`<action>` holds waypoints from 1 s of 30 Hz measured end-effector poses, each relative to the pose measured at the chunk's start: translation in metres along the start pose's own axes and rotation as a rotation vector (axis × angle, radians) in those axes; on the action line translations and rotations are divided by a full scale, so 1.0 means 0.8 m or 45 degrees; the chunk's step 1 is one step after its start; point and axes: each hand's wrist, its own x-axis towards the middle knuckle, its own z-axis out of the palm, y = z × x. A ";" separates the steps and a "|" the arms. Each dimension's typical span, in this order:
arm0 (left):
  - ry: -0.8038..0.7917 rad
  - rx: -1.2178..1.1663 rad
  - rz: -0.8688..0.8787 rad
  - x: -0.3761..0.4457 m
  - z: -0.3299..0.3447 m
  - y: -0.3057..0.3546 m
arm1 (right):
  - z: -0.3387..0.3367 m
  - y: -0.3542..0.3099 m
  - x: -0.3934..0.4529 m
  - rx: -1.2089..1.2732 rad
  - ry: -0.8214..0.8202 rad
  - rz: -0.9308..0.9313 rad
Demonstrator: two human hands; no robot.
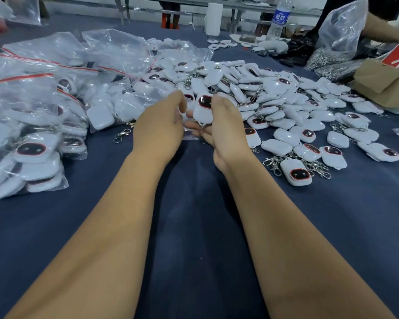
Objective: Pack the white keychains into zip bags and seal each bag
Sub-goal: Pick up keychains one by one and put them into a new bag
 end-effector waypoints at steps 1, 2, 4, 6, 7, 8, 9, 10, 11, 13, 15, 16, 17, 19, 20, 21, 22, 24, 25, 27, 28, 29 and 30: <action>-0.063 -0.006 -0.013 0.001 0.001 0.000 | 0.001 0.003 0.002 -0.096 0.011 -0.008; -0.127 0.009 -0.034 0.003 0.003 -0.001 | 0.001 0.005 0.003 -0.185 0.028 -0.027; -0.191 0.058 -0.085 0.005 0.008 -0.004 | 0.002 0.007 0.002 -0.273 0.035 -0.056; -0.127 0.030 -0.131 0.006 0.011 -0.006 | 0.002 0.007 0.001 -0.301 0.010 -0.069; -0.067 -0.008 -0.142 0.007 0.010 -0.006 | 0.001 0.007 0.000 -0.306 -0.003 -0.070; -0.011 -0.046 -0.135 0.007 0.009 -0.005 | 0.000 0.007 0.000 -0.288 -0.020 -0.068; 0.019 -0.070 -0.116 0.007 0.007 -0.004 | -0.001 0.007 0.000 -0.261 -0.034 -0.073; 0.020 -0.074 -0.086 0.007 0.006 -0.003 | -0.002 0.007 -0.001 -0.244 -0.043 -0.085; 0.003 -0.069 -0.047 0.007 0.007 -0.003 | -0.002 0.007 -0.001 -0.251 -0.041 -0.097; 0.000 -0.081 0.005 0.005 0.006 0.001 | -0.003 0.008 0.000 -0.288 -0.037 -0.125; 0.097 -0.080 -0.035 0.005 0.004 0.006 | -0.004 0.011 0.002 -0.347 -0.033 -0.147; 0.146 -0.063 -0.052 0.005 0.004 0.008 | -0.005 0.012 0.003 -0.379 -0.024 -0.141; 0.155 -0.064 -0.073 0.005 0.006 0.009 | -0.006 0.014 0.005 -0.398 -0.006 -0.129; 0.060 -0.160 -0.158 0.004 0.012 0.010 | -0.008 0.015 0.007 -0.375 0.041 -0.107; -0.008 -0.209 -0.201 0.004 0.016 0.008 | -0.008 0.016 0.008 -0.347 0.058 -0.100; -0.066 -0.229 -0.232 0.005 0.019 0.005 | -0.008 0.017 0.009 -0.328 0.070 -0.093; -0.106 -0.227 -0.253 0.006 0.021 0.002 | -0.008 0.017 0.010 -0.335 0.079 -0.092; -0.146 -0.237 -0.294 0.009 0.022 -0.003 | -0.007 0.017 0.009 -0.380 0.065 -0.114; -0.157 -0.258 -0.323 0.011 0.023 -0.004 | -0.007 0.017 0.008 -0.382 0.048 -0.129; -0.157 -0.286 -0.379 0.012 0.024 -0.003 | -0.006 0.016 0.008 -0.394 0.049 -0.139; -0.144 -0.285 -0.400 0.011 0.024 0.000 | -0.006 0.016 0.009 -0.405 0.071 -0.137; -0.129 -0.280 -0.412 0.010 0.025 0.002 | -0.005 0.015 0.008 -0.385 0.099 -0.129; -0.114 -0.264 -0.415 0.009 0.025 0.005 | -0.005 0.014 0.009 -0.335 0.107 -0.104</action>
